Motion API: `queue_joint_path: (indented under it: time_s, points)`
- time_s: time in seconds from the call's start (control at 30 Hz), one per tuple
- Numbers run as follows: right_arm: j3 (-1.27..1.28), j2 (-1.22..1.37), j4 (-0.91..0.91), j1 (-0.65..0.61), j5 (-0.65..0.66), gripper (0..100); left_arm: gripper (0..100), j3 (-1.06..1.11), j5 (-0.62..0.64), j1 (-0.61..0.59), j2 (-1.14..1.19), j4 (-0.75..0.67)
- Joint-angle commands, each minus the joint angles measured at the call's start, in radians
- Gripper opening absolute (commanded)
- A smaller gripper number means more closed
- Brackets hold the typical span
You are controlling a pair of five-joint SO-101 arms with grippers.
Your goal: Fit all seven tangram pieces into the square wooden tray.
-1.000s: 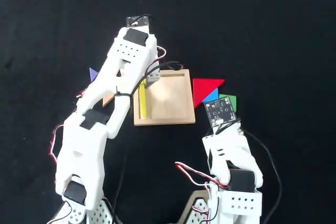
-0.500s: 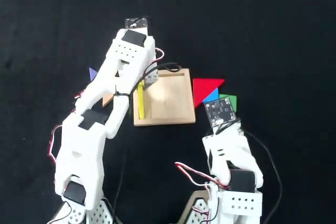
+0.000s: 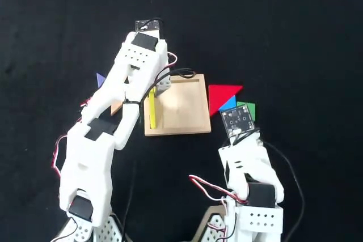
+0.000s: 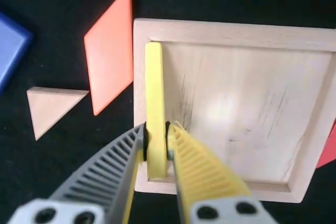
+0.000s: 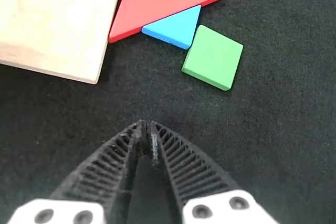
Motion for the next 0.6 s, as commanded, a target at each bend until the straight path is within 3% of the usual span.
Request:
queue_joint_path:
  time_s: [0.0,0.47,0.57]
  points:
    - [0.002,-0.065,0.003,0.009,0.009,1.1,3,0.001,-0.006,0.012,-0.011,0.011]
    - [0.002,-0.065,0.003,0.009,0.009,1.1,4,-0.001,-0.003,0.005,-0.008,0.035]
    - [0.002,-0.065,0.003,0.009,0.009,1.1,10,-0.010,0.018,-0.001,-0.017,0.071]
